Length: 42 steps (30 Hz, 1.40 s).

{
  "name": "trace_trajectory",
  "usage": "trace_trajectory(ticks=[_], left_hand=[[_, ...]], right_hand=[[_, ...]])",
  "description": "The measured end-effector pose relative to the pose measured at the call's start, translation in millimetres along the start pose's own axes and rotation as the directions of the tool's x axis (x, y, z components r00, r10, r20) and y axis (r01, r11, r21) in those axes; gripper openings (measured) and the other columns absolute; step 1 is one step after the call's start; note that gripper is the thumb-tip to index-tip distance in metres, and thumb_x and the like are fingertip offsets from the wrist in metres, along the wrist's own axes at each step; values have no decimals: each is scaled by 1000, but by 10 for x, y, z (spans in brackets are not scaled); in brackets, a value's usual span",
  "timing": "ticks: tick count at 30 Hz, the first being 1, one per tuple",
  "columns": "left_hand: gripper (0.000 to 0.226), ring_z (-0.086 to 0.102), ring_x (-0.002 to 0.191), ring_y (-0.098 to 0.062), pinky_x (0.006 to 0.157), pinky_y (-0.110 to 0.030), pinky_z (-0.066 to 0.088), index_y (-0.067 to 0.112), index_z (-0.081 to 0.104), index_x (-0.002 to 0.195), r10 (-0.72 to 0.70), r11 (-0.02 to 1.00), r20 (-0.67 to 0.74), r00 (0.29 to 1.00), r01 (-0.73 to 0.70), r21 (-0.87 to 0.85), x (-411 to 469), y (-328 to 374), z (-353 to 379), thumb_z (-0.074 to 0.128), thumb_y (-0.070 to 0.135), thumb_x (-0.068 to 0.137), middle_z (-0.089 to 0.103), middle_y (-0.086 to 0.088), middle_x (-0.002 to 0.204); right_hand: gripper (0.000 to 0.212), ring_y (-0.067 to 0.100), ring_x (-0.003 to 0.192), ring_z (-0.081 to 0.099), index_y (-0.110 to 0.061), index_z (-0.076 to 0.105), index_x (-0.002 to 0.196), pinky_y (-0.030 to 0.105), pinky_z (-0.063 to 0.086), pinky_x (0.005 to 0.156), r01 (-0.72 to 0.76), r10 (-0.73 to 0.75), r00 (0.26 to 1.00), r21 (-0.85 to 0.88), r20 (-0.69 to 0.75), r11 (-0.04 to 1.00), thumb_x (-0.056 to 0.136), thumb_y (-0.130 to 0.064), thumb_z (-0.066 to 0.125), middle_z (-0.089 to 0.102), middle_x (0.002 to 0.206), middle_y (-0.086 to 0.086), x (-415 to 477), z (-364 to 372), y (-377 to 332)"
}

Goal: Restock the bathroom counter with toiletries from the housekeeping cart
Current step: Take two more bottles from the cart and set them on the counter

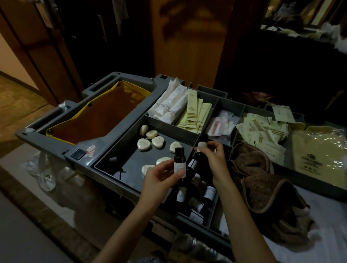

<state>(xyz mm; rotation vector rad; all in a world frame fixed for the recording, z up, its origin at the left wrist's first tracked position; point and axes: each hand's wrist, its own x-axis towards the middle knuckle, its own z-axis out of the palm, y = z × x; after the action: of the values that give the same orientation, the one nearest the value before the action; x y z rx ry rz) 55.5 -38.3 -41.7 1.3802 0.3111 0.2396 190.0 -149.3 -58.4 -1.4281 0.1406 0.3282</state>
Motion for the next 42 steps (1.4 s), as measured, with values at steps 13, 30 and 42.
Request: trace_trajectory(ticks=[13,30,42], left_hand=[[19,70,92,-16,72,-21,55,14,67,106,-34,999,-36,999,34,3,-13,37,-13,62,6,89,73,-9,100],[36,67,101,-7,75,-16,54,23,64,115,-7,998,-350,937,-14,-58,-921,216,-636,66,26,79,72,6,107],[43,67,99,-4,81,-23,55,27,64,110,-32,996,-662,749,-31,-83,-2277,471,-1042,71,30,67,72,12,105]], right_hand=[[33,13,70,61,-5,55,122,21,52,67,-204,17,903,394,430,896,99,-24,40,67,118,16,-221,-105,-158],[40,8,69,53,-17,60,120,22,40,61,-42,69,779,-59,623,997,86,-37,53,63,88,-1,-1053,504,43],[64,7,41,33,-19,59,80,22,22,43,3,114,470,-131,875,991,72,-81,52,40,51,-3,-2306,1218,207]])
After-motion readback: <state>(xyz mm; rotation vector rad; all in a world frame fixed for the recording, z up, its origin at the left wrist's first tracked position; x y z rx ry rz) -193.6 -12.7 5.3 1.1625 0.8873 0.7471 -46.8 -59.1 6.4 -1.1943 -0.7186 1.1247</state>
